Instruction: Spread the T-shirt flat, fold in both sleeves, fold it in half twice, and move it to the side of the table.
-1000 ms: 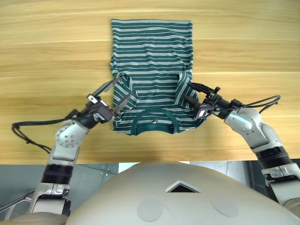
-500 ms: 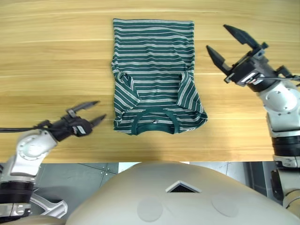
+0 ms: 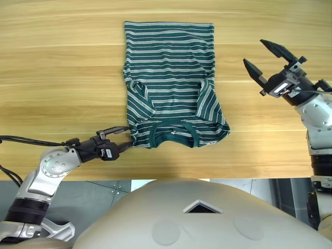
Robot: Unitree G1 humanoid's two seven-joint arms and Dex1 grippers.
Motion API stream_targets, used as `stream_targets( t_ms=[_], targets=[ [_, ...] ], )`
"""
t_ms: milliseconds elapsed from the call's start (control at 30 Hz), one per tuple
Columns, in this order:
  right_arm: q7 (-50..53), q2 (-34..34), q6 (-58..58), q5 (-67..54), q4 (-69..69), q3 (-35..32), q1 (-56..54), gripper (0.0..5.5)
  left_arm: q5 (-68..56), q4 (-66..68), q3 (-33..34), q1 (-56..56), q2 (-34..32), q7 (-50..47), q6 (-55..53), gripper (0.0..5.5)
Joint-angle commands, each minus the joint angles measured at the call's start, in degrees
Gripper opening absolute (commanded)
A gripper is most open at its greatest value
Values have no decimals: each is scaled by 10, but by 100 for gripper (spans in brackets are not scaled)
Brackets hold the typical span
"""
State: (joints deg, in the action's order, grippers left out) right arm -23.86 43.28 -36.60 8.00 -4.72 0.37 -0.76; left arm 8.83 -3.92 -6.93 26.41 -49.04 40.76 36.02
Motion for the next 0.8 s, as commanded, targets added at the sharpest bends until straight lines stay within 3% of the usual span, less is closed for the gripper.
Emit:
stream_targets(
  t_ms=[33, 200, 700, 800],
  targets=[
    [-5, -2, -5, 6, -7, -2, -5, 249, 22, 21, -41, -24, 1, 24, -2, 261],
    [-3, -7, -11, 9, -16, 1, -5, 249, 20, 42, -66, -40, -4, 29, 8, 261],
    [1, 26, -23, 106, -71, 17, 57, 252, -15, 102, -73, -58, -24, 37, 27, 12],
    [13, 20, -24, 120, -83, 25, 54, 252, -30, 113, -50, -48, -34, 25, 30, 4]
  ],
)
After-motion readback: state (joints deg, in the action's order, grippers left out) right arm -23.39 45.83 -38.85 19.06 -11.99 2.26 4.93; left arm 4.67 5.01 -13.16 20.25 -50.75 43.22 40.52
